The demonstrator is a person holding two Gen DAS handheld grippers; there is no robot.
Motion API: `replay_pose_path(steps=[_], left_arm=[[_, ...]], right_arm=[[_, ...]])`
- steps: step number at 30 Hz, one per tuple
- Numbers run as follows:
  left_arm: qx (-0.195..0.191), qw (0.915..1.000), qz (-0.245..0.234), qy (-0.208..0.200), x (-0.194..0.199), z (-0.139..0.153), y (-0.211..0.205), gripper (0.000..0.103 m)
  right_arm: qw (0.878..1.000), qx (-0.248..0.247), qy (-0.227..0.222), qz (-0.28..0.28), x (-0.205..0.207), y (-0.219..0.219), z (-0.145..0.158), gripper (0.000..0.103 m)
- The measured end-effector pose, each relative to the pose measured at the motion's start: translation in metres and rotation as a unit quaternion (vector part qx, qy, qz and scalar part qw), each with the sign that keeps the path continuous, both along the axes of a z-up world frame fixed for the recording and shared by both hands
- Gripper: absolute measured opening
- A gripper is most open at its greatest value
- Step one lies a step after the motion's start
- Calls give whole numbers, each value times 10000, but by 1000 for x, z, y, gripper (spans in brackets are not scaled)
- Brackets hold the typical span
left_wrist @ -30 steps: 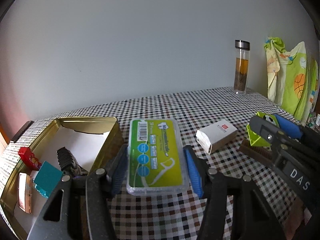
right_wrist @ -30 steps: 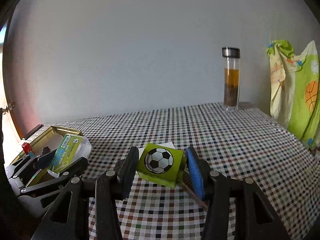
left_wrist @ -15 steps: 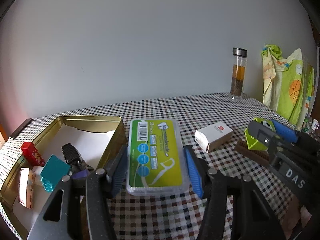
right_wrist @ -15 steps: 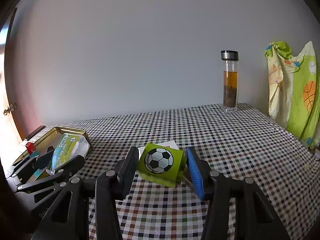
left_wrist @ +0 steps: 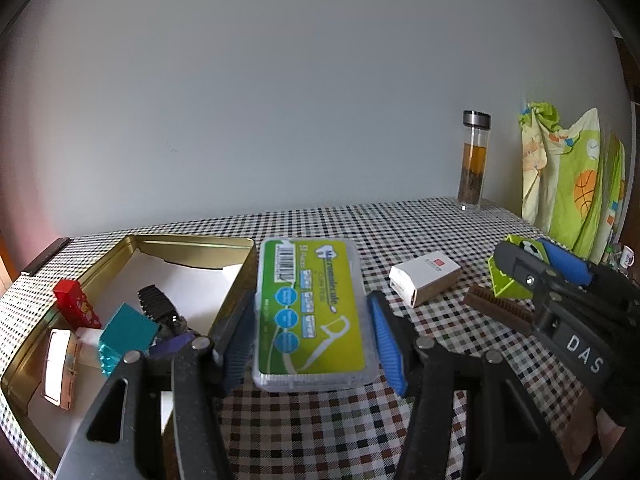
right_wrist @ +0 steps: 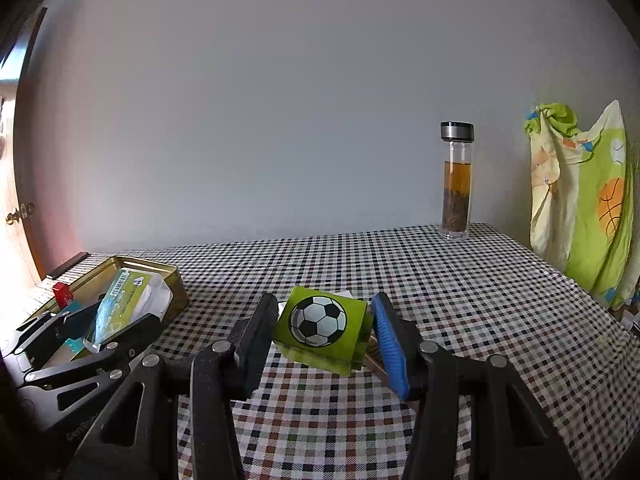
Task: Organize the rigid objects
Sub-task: 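Carry the floss case and the soccer-ball block over the gold tin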
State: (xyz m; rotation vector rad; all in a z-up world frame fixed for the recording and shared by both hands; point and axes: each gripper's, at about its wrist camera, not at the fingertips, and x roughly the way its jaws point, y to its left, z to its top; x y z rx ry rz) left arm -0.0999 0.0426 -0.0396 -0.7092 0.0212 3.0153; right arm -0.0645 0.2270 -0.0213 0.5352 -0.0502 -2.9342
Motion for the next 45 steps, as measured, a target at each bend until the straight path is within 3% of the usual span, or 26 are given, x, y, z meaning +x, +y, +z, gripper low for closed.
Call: replay_pose_path(steps=[10, 26, 45], left_arm=[[222, 9992, 182, 261, 21, 4, -14, 55], [143, 9970, 344, 674, 48, 9, -26, 55], [174, 9954, 597, 733, 64, 13, -58, 55]], right_arm=[[9993, 159, 235, 228, 23, -22, 2, 52], [9984, 132, 371, 402, 35, -33, 3, 52], [9947, 65, 395, 945, 49, -68, 2, 52]])
